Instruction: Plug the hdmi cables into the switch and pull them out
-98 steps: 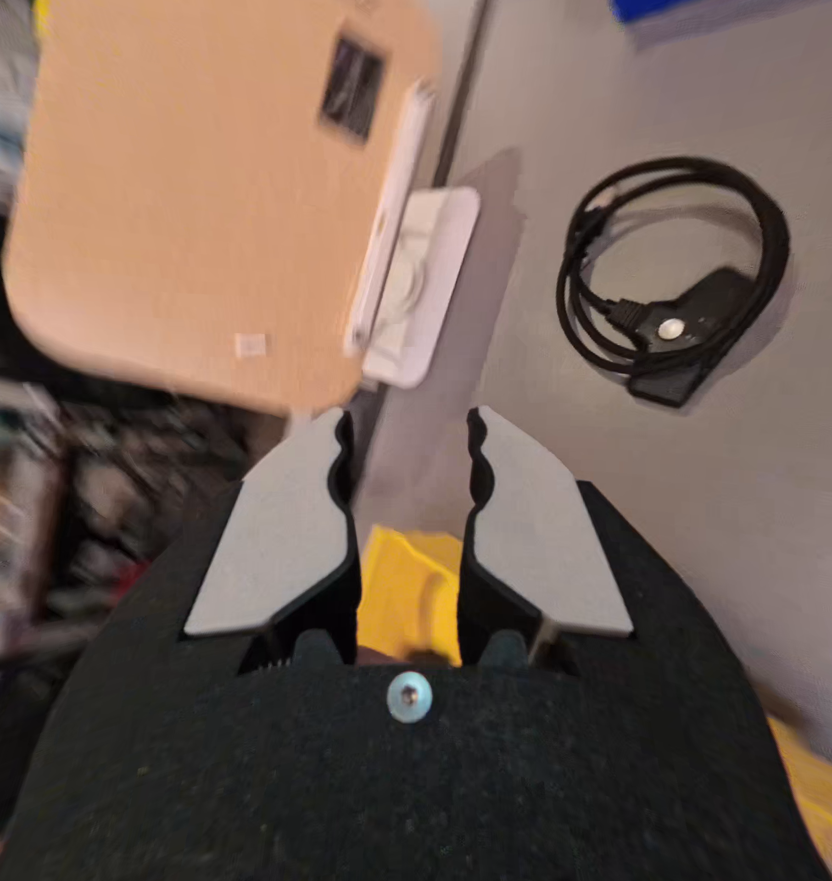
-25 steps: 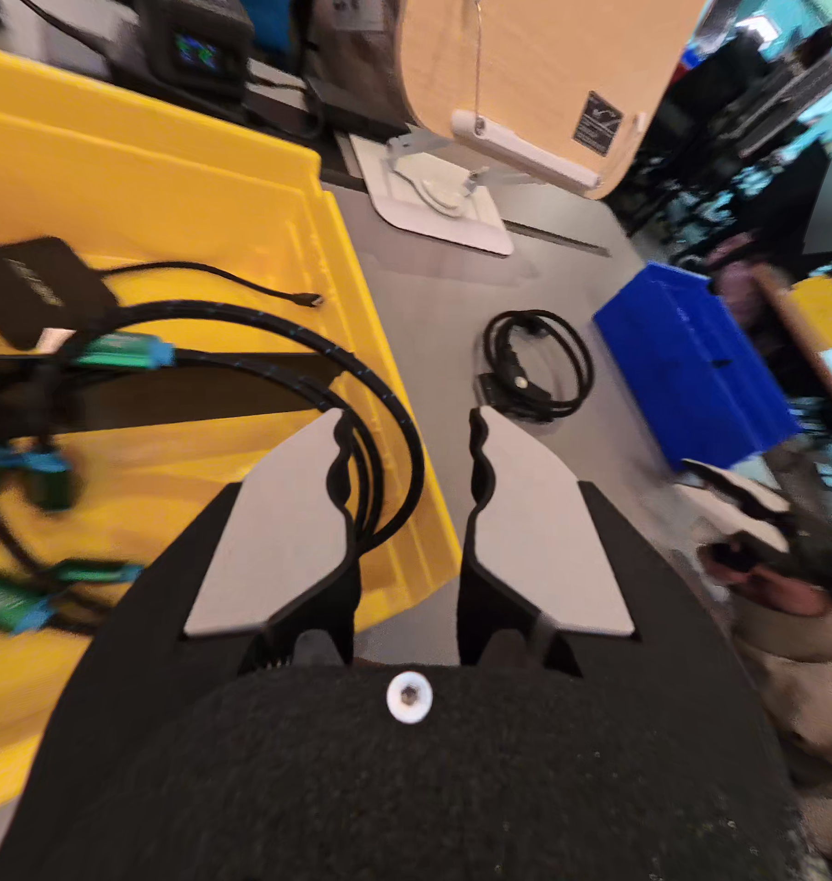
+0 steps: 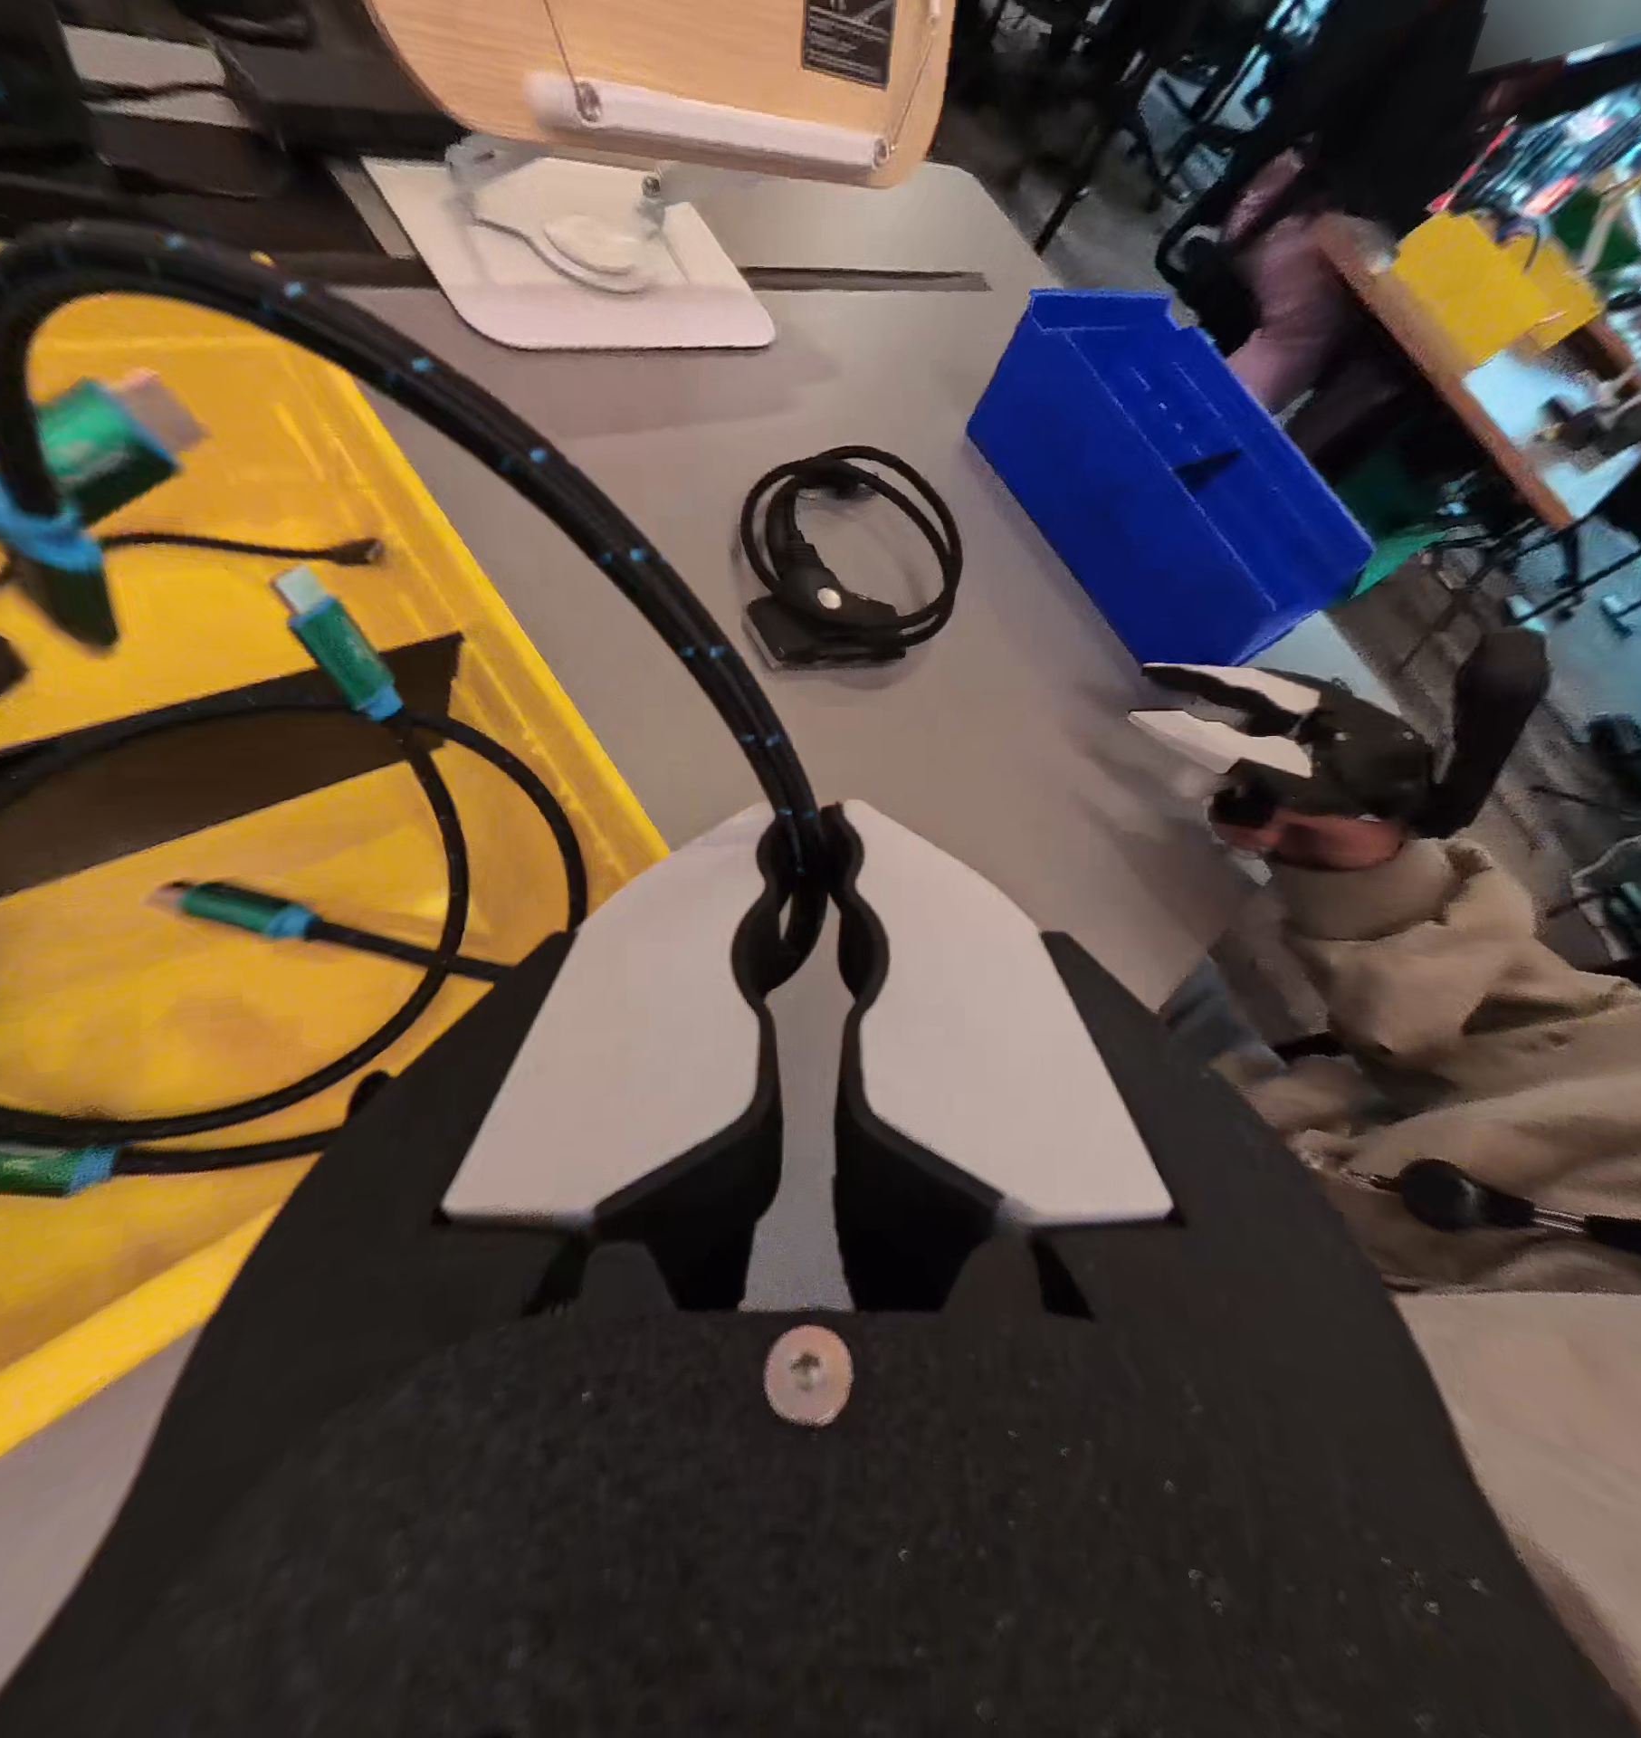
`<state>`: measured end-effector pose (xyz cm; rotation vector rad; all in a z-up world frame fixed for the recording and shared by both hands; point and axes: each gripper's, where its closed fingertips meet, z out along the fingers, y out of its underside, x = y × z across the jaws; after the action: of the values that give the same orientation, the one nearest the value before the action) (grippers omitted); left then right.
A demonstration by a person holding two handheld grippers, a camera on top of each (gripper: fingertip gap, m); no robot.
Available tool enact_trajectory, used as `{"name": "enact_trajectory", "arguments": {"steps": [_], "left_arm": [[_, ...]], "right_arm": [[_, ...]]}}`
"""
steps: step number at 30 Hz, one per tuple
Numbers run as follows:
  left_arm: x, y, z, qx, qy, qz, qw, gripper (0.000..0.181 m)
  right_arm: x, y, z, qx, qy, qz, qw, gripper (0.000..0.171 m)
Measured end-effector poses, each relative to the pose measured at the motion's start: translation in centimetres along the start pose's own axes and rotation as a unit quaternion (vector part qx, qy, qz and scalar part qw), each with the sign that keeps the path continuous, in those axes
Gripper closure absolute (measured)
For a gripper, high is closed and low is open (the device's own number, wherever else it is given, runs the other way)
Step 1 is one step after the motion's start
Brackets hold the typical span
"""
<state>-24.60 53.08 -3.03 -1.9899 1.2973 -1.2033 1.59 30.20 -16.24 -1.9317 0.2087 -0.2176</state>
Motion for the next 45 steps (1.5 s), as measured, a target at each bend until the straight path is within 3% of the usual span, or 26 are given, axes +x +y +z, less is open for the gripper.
{"name": "enact_trajectory", "arguments": {"steps": [4,9,12,15,19,24,30,39,45], "left_arm": [[-2.7,2.4,0.7,-0.06,-0.083,0.022,0.995,0.175],[-1.8,0.6,-0.2,-0.056,-0.197,0.146,0.968,0.175],[1.0,-1.2,-0.6,-0.033,-0.226,0.226,0.947,0.175],[6.0,-0.4,2.2,-0.047,-0.184,0.326,0.926,0.175],[10.8,5.5,8.7,-0.117,-0.119,0.495,0.853,0.175],[11.2,13.1,14.6,-0.186,-0.112,0.605,0.766,0.175],[10.3,19.1,16.9,-0.222,-0.084,0.656,0.717,0.174],[12.5,20.6,16.5,-0.2,-0.011,0.607,0.769,0.174],[14.3,20.5,16.0,-0.181,0.068,0.504,0.842,0.163]], "right_arm": [[0.0,0.0,-0.1,0.0,0.0,-0.001,1.0,0.133],[-0.3,0.1,0.1,-0.004,-0.001,-0.01,1.0,0.133],[-0.3,0.2,0.1,-0.006,-0.002,-0.012,1.0,0.133],[-0.1,0.2,0.1,-0.004,-0.001,-0.006,1.0,0.133],[0.5,-0.1,-0.1,0.003,0.003,0.007,1.0,0.133],[0.5,-0.1,-0.1,0.004,0.005,0.01,1.0,0.133],[0.3,0.0,-0.1,0.002,0.005,0.002,1.0,0.133],[0.1,0.2,0.1,-0.003,0.002,-0.001,1.0,0.133],[0.0,0.3,0.2,-0.005,0.003,-0.007,1.0,0.133]]}}
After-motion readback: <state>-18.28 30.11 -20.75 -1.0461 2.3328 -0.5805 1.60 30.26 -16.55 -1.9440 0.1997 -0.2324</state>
